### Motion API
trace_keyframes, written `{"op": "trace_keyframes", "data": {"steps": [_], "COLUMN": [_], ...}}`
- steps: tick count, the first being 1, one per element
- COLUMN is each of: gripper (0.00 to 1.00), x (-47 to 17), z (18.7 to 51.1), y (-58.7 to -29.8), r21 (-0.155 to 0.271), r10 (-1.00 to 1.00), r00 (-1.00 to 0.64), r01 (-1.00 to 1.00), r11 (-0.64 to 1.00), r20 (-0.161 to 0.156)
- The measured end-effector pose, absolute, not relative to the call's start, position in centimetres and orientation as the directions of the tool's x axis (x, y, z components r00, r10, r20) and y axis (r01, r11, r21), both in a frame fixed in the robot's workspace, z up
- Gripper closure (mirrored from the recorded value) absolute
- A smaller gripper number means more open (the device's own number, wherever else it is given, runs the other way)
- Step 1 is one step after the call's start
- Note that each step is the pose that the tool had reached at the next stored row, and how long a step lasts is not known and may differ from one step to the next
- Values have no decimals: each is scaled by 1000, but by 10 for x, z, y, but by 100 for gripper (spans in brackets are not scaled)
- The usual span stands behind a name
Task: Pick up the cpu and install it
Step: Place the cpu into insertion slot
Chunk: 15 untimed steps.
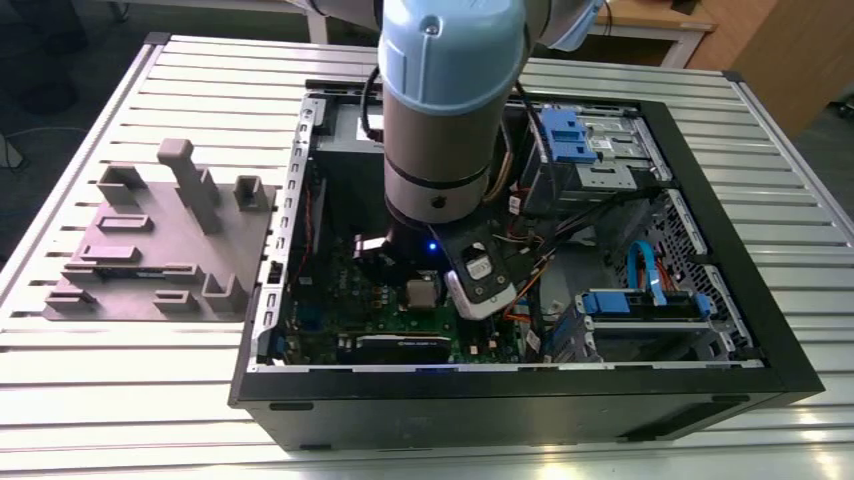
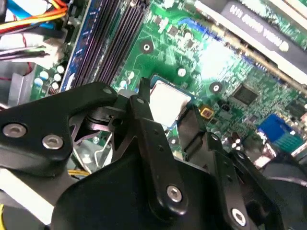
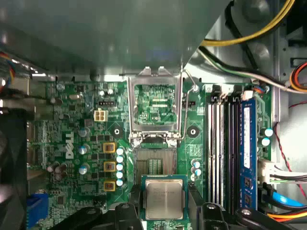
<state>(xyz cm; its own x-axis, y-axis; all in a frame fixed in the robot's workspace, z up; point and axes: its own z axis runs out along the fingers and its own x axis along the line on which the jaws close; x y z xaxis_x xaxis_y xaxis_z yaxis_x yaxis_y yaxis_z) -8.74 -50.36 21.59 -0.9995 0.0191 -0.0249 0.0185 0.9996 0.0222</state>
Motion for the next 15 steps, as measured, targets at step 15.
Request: {"op": "trace_keyframes", "data": {"steps": [15], "gripper": [53], "x": [-87], "z": [228], "y": [-504], "r21": [22], "r10": [19], "r00": [-1000], "r01": [19], "r11": [1000], "r20": [-25]}}
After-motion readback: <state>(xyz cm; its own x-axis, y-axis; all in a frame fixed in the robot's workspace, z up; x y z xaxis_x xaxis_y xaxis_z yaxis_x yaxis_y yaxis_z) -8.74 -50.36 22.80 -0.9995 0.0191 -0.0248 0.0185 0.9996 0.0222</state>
